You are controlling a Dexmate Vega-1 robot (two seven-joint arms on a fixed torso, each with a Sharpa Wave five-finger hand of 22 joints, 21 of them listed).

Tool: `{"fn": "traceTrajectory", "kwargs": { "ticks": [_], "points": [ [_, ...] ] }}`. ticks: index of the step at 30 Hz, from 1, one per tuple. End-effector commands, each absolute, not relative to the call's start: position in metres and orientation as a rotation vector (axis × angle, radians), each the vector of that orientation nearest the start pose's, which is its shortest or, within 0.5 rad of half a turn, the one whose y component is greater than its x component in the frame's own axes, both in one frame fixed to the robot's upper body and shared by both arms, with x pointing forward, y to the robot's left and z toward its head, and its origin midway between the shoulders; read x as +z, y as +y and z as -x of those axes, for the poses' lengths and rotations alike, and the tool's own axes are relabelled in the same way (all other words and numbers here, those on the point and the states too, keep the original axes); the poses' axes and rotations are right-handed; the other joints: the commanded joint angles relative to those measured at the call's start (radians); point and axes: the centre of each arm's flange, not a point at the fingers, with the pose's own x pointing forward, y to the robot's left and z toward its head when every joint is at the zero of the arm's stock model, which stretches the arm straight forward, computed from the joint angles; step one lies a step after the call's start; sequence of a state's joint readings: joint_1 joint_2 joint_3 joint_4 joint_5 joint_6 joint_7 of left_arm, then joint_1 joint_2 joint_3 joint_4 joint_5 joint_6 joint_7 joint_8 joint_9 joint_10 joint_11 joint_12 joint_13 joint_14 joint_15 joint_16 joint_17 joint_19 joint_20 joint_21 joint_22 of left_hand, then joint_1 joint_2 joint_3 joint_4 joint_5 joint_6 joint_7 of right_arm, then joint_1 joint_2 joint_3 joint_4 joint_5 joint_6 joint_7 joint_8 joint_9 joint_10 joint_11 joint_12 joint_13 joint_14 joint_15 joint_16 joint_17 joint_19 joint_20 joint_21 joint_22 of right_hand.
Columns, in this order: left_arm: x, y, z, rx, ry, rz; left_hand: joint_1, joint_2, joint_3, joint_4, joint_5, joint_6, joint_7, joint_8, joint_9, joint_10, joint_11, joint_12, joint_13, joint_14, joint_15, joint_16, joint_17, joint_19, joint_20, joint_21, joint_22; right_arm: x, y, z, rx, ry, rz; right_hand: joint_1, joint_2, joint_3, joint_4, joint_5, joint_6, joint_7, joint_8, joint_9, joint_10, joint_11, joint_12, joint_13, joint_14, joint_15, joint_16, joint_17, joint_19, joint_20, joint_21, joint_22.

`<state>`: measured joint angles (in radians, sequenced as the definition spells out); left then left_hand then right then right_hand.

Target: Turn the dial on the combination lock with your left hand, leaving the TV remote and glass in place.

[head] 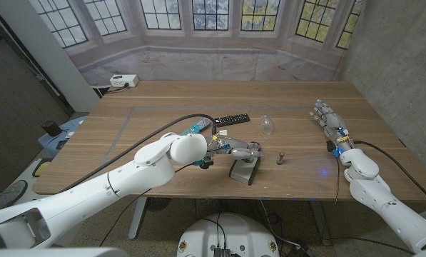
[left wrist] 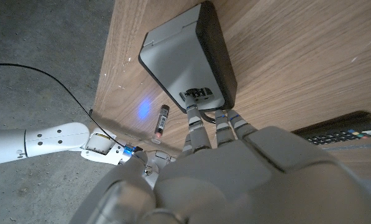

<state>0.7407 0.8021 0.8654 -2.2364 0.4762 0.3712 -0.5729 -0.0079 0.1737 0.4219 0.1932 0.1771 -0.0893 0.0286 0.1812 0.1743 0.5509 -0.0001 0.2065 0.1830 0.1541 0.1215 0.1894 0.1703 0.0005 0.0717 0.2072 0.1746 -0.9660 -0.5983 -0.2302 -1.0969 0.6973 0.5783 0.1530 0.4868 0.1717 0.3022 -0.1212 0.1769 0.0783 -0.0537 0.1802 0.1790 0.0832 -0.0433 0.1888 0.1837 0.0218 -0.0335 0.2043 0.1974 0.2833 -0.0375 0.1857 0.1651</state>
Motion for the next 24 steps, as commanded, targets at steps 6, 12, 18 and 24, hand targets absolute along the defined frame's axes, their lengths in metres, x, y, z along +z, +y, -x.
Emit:
{"fn": "traceTrajectory", "kwargs": {
  "ticks": [6,12,18,24],
  "points": [
    [-0.057,0.054,-0.471,-0.751,-0.485,-1.532,-0.001,0.006,0.003,0.000,0.003,0.007,0.003,0.006,0.002,0.016,0.004,0.007,0.003,0.017,0.000,0.009,0.005,0.013,0.007,0.002,0.005,-0.095,-0.425,-0.611,0.031,-0.676,0.000,-0.008,-0.002,0.001,0.008,0.005,-0.002,0.006,0.009,0.003,0.000,0.000,0.004,0.004,-0.002,-0.045,0.005,0.003,-0.005,-0.072,0.004,0.003],
    [-0.058,0.054,-0.468,-0.747,-0.487,-1.533,-0.002,0.005,0.003,0.000,0.003,0.010,0.004,0.006,0.002,0.022,0.002,0.007,0.004,0.021,0.001,0.010,0.005,0.015,0.007,0.002,0.005,-0.095,-0.426,-0.609,0.029,-0.679,0.003,-0.008,-0.002,0.002,0.007,0.005,-0.002,0.005,0.009,0.003,0.000,0.000,0.004,0.005,-0.002,-0.045,0.005,0.003,-0.005,-0.072,0.004,0.003],
    [-0.056,0.054,-0.465,-0.742,-0.493,-1.537,-0.002,0.005,0.003,0.000,0.003,0.012,0.004,0.007,0.002,0.027,0.003,0.007,0.004,0.023,0.001,0.010,0.005,0.018,0.006,0.003,0.005,-0.095,-0.426,-0.608,0.029,-0.676,0.005,-0.008,-0.002,0.002,0.007,0.005,-0.002,0.005,0.008,0.003,-0.001,0.001,0.004,0.005,-0.003,-0.045,0.004,0.003,-0.005,-0.072,0.004,0.003],
    [-0.052,0.054,-0.462,-0.724,-0.518,-1.545,-0.002,0.004,0.003,0.000,0.003,0.011,0.004,0.006,0.002,0.021,0.002,0.003,0.004,0.024,0.001,0.009,0.005,0.019,0.005,0.003,0.005,-0.094,-0.426,-0.606,0.030,-0.674,0.009,-0.008,-0.002,0.003,0.007,0.005,-0.003,0.006,0.008,0.003,-0.001,0.000,0.004,0.005,-0.003,-0.045,0.004,0.003,-0.005,-0.072,0.004,0.003]
  ]
}}
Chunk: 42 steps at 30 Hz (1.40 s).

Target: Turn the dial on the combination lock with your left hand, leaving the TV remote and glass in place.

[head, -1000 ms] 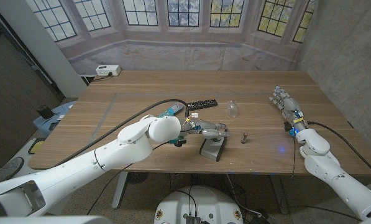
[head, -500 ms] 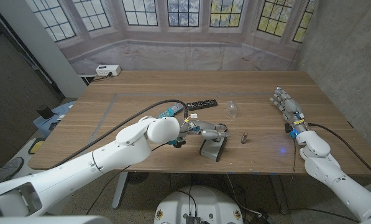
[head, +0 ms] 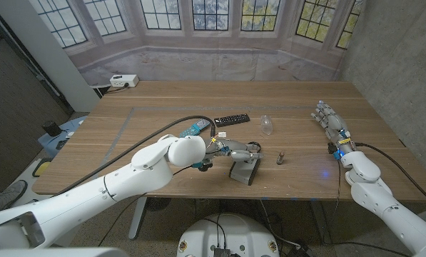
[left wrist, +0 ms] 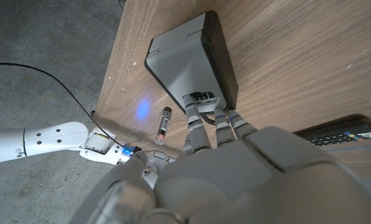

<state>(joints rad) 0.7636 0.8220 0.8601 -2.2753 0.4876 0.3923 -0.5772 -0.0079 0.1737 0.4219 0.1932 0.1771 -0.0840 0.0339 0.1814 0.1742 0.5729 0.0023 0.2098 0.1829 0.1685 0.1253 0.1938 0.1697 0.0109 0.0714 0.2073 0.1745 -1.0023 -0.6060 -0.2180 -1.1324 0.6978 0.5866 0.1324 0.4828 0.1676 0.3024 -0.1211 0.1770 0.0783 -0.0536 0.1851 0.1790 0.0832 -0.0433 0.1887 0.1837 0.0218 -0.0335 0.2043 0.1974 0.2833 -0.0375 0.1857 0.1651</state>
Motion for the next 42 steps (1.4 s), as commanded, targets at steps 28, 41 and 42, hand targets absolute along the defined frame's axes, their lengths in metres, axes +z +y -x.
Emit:
{"fn": "traceTrajectory", "kwargs": {
  "ticks": [28,41,42],
  "points": [
    [-0.029,0.067,-0.457,-0.665,-0.594,-1.582,0.006,0.003,0.009,-0.007,0.004,0.005,-0.005,0.004,0.001,-0.021,-0.003,-0.011,0.005,0.007,-0.005,-0.001,0.004,0.011,0.002,-0.001,0.003,-0.085,-0.414,-0.606,0.027,-0.675,0.015,-0.005,0.002,0.004,0.007,0.005,-0.003,0.005,0.004,0.003,-0.001,0.000,0.004,0.005,-0.002,-0.046,0.005,0.002,-0.005,-0.072,0.004,0.003],
    [-0.029,0.062,-0.464,-0.681,-0.603,-1.582,0.009,0.003,0.014,-0.009,0.004,0.002,-0.007,0.002,0.001,-0.027,-0.001,-0.013,0.005,0.005,-0.006,-0.003,0.004,0.012,0.002,-0.002,0.002,-0.085,-0.416,-0.605,0.021,-0.671,0.020,-0.005,0.002,0.006,0.006,0.005,-0.003,0.004,0.004,0.003,-0.002,0.000,0.004,0.005,-0.003,-0.047,0.005,0.002,-0.005,-0.072,0.004,0.003],
    [-0.029,0.062,-0.464,-0.683,-0.602,-1.580,0.009,0.003,0.014,-0.009,0.004,0.002,-0.007,0.002,0.001,-0.027,-0.002,-0.013,0.005,0.005,-0.007,-0.003,0.004,0.012,0.002,-0.002,0.002,-0.085,-0.417,-0.605,0.021,-0.671,0.018,-0.005,0.002,0.006,0.006,0.005,-0.003,0.004,0.004,0.003,-0.001,0.001,0.004,0.005,-0.003,-0.047,0.005,0.002,-0.005,-0.073,0.004,0.003]
  ]
}}
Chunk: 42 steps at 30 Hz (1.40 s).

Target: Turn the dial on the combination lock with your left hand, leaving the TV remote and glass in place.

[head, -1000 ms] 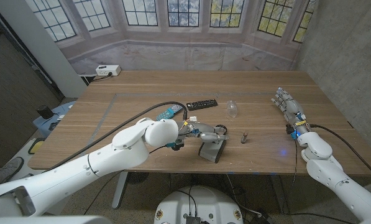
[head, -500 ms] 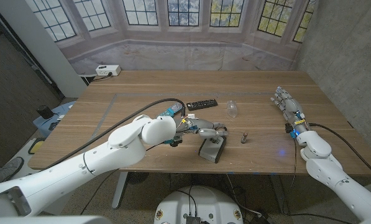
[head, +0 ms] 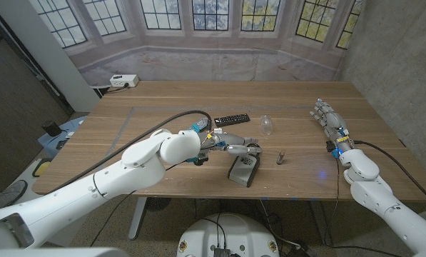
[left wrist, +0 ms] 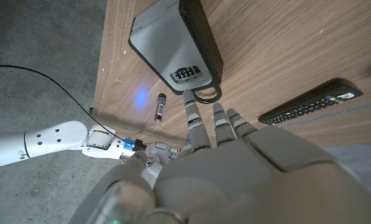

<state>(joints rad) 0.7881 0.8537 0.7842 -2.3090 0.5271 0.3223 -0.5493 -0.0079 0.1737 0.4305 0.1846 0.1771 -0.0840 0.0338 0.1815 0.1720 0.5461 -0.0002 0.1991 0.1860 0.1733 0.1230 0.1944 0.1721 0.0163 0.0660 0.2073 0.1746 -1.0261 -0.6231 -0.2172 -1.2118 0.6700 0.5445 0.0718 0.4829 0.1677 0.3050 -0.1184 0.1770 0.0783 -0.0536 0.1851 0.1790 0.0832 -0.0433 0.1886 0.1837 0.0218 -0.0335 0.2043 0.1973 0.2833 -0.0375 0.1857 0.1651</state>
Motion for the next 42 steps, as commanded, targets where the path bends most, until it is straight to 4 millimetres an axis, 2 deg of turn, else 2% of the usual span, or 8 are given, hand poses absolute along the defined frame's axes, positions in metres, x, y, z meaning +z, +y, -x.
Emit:
{"fn": "traceTrajectory", "kwargs": {
  "ticks": [1,2,29,42],
  "points": [
    [-0.029,0.061,-0.465,-0.684,-0.601,-1.580,0.009,0.003,0.006,-0.001,0.004,0.002,-0.007,0.002,0.003,0.000,-0.001,-0.002,0.002,0.000,-0.004,-0.004,0.001,0.007,0.008,-0.002,0.002,-0.085,-0.417,-0.606,0.021,-0.671,0.018,-0.005,0.002,0.003,0.003,0.005,-0.003,0.005,0.004,0.003,-0.002,0.001,0.004,0.005,-0.003,-0.047,0.005,0.002,-0.005,-0.072,0.004,0.003],
    [-0.029,0.061,-0.466,-0.684,-0.600,-1.580,0.010,0.003,0.007,-0.001,0.004,0.002,-0.007,0.002,0.003,0.000,0.008,-0.002,0.002,0.000,-0.004,-0.004,0.001,0.007,0.008,-0.003,0.002,-0.085,-0.417,-0.606,0.021,-0.671,0.018,-0.005,0.002,0.003,0.003,0.005,-0.003,0.005,0.004,0.003,-0.002,0.001,0.004,0.005,-0.003,-0.046,0.005,0.002,-0.005,-0.073,0.004,0.003],
    [-0.037,0.061,-0.478,-0.719,-0.578,-1.580,0.012,0.003,0.016,-0.002,0.003,0.001,-0.005,0.002,0.003,0.002,0.003,-0.002,0.002,0.002,-0.003,-0.005,0.001,0.010,0.005,-0.005,0.002,-0.088,-0.418,-0.603,0.010,-0.680,0.016,-0.006,0.002,0.005,0.003,0.005,-0.003,0.004,0.004,0.003,-0.002,0.001,0.004,0.005,-0.003,-0.047,0.005,0.002,-0.005,-0.072,0.004,0.003],
    [-0.037,0.054,-0.483,-0.725,-0.567,-1.584,0.011,0.001,0.020,-0.002,0.003,0.000,-0.004,0.002,0.003,0.010,-0.005,0.001,0.002,0.003,-0.005,-0.005,0.001,0.011,0.006,-0.006,0.002,-0.090,-0.422,-0.611,0.015,-0.676,0.004,-0.006,0.002,0.006,0.003,0.005,-0.003,0.004,0.004,0.003,-0.001,0.000,0.004,0.005,-0.003,-0.047,0.005,0.002,-0.005,-0.073,0.004,0.003]
  ]
}}
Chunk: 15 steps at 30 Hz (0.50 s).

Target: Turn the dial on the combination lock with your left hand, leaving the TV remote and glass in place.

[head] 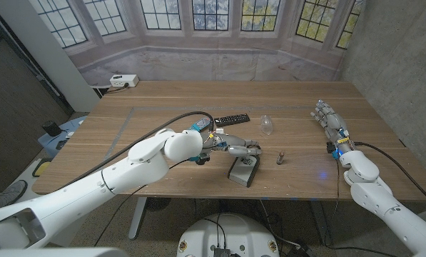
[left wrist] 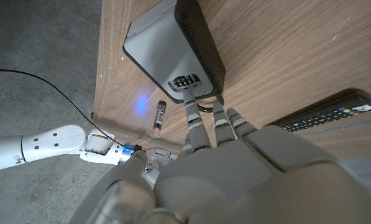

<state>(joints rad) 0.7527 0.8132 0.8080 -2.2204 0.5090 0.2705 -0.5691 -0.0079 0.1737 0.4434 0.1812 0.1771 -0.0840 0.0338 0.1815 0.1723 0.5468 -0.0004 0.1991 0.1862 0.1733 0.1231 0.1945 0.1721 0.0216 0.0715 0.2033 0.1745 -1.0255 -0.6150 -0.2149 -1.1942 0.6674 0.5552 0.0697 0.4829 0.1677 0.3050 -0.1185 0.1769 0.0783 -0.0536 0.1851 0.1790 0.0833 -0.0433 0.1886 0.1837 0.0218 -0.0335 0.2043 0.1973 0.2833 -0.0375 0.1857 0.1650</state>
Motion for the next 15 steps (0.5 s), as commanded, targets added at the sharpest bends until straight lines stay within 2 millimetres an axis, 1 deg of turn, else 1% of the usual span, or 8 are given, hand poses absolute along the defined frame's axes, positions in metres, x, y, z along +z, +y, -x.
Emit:
{"fn": "traceTrajectory", "kwargs": {
  "ticks": [1,4,9,12,15],
  "points": [
    [-0.0374,0.0538,-0.4830,-0.725,-0.566,-1.584,0.011,0.001,0.007,0.002,0.003,0.000,-0.004,0.002,0.003,0.010,-0.004,0.002,0.002,0.003,-0.005,-0.005,0.001,0.006,-0.001,-0.002,0.002,-0.0904,-0.4218,-0.6121,0.015,-0.676,0.004,-0.006,0.002,0.006,0.003,0.005,-0.003,0.004,0.004,0.003,-0.002,0.001,0.004,0.005,-0.003,-0.048,0.005,0.002,-0.006,-0.073,0.004,0.003],
    [-0.0370,0.0524,-0.4841,-0.726,-0.563,-1.586,0.011,0.000,0.008,0.002,0.003,-0.001,0.000,0.001,0.003,0.011,-0.010,0.001,0.002,0.004,-0.005,-0.005,0.001,0.006,-0.001,-0.002,0.002,-0.0906,-0.4225,-0.6145,0.015,-0.676,0.000,-0.006,0.002,0.006,0.003,0.005,-0.004,0.004,0.004,0.003,-0.002,0.001,0.004,0.005,-0.003,-0.048,0.005,0.002,-0.006,-0.073,0.004,0.003],
    [-0.0365,0.0519,-0.4859,-0.728,-0.554,-1.587,0.011,0.000,0.010,0.002,0.003,-0.001,0.009,0.001,0.003,0.026,-0.007,0.006,0.002,0.005,-0.006,-0.004,0.001,0.008,-0.002,-0.002,0.002,-0.0906,-0.4226,-0.6181,0.016,-0.674,-0.003,-0.006,0.002,0.006,0.003,0.005,-0.004,0.005,0.003,0.003,-0.002,0.001,0.004,0.005,-0.003,-0.048,0.005,0.002,-0.005,-0.073,0.004,0.003],
    [-0.0359,0.0526,-0.4869,-0.728,-0.548,-1.586,0.011,-0.001,0.011,0.002,0.003,-0.001,0.011,0.001,0.003,0.032,-0.006,0.008,0.002,0.011,-0.009,-0.002,0.001,0.011,-0.003,-0.001,0.002,-0.0900,-0.4223,-0.6195,0.017,-0.675,-0.004,-0.007,0.002,0.006,0.003,0.005,-0.004,0.004,0.004,0.003,-0.002,0.001,0.004,0.005,-0.003,-0.047,0.005,0.002,-0.006,-0.073,0.004,0.003],
    [-0.0354,0.0530,-0.4882,-0.728,-0.543,-1.584,0.011,-0.001,0.012,0.002,0.002,0.004,0.014,0.003,0.003,0.041,-0.009,0.010,0.002,0.012,-0.009,-0.002,0.001,0.013,-0.003,-0.001,0.002,-0.0889,-0.4219,-0.6203,0.017,-0.675,-0.002,-0.007,0.002,0.006,0.003,0.005,-0.004,0.004,0.004,0.003,-0.001,0.000,0.004,0.005,-0.003,-0.048,0.005,0.002,-0.006,-0.073,0.004,0.003]
  ]
}}
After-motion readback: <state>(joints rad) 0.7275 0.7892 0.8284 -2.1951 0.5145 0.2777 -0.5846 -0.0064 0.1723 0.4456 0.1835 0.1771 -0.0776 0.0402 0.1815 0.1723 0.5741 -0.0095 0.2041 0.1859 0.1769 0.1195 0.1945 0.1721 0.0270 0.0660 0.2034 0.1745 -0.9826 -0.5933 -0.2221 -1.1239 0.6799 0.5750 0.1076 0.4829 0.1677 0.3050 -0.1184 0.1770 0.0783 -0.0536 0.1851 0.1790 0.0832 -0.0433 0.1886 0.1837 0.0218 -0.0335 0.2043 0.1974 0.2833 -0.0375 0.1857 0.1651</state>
